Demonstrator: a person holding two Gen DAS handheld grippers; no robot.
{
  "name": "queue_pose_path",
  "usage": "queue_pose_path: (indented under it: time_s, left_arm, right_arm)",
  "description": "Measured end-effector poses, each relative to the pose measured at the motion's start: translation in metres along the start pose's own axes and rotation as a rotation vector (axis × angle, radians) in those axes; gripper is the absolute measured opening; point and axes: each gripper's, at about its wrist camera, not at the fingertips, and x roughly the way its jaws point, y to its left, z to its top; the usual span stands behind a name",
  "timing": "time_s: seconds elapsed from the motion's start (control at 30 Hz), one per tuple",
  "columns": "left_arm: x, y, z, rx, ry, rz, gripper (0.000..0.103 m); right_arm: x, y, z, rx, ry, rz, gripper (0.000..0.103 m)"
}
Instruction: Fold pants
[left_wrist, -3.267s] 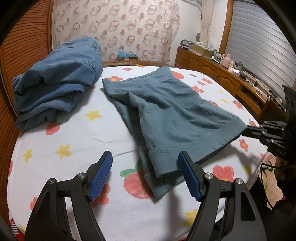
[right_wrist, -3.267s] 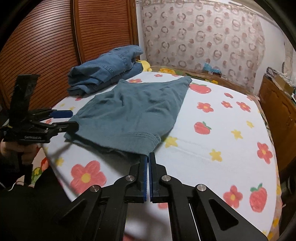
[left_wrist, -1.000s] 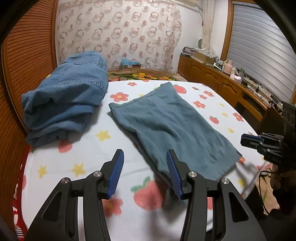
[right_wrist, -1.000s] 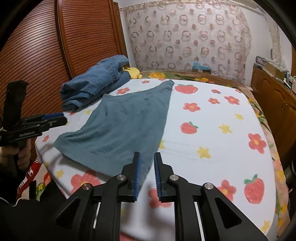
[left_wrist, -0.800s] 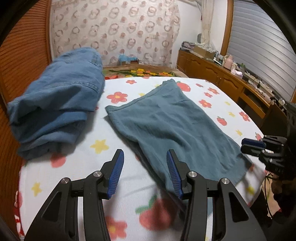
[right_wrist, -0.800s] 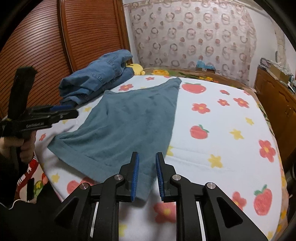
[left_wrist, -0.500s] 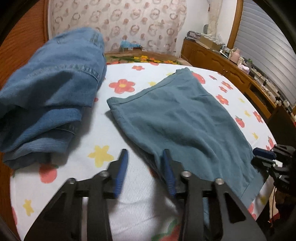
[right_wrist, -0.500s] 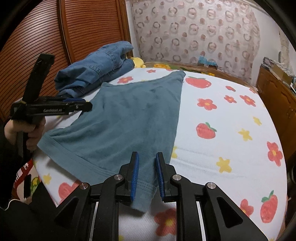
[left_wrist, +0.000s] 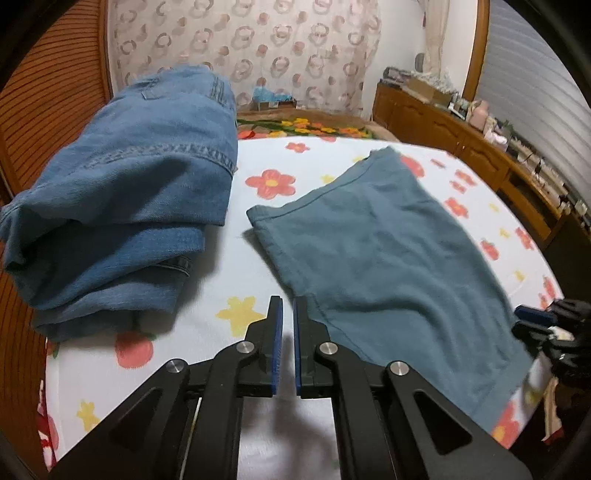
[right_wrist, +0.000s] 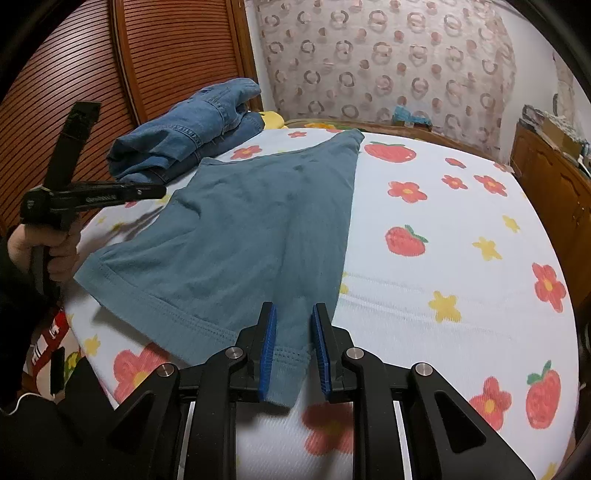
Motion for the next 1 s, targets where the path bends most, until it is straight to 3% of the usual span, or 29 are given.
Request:
queue_pose_path:
  time_s: [0.07,0.13,0.23,0.67,0.8,1.0]
  left_arm:
    - [-0.008,-0.005,-0.001,0.004,-0.016,-0.004,0.021]
    - [-0.016,-0.012,-0.004,0.015,-0.03,-0.021,0.038]
    - [-0.024,-0.026,-0.013,0.04,-0.029,-0.044,0.044]
    - [-0.059,-0.05,-0.065,0.023,-0.019,-0.131,0.044]
    - [-0.046,-0.051,-0.076,0.017,0.024,-0.099,0.044]
    - [-0.05,-0.053,-0.078,0.012,0.017,-0.097,0.044]
  right_arm:
    - [-0.002,-0.001,-0.002,0.004,-0.002,0.0,0.021]
    - [-0.004,-0.001,-0.003,0.009,-0.004,0.0,0.021]
    - [-0.008,-0.002,-0.004,0.012,-0.007,-0.001,0.021]
    - [-0.025,-0.005,-0.011,0.018,-0.023,-0.004,0.022]
    - [-0.023,-0.008,-0.012,0.024,-0.016,-0.002,0.022]
    - [-0.025,-0.008,-0.011,0.016,-0.015,-0.001,0.022]
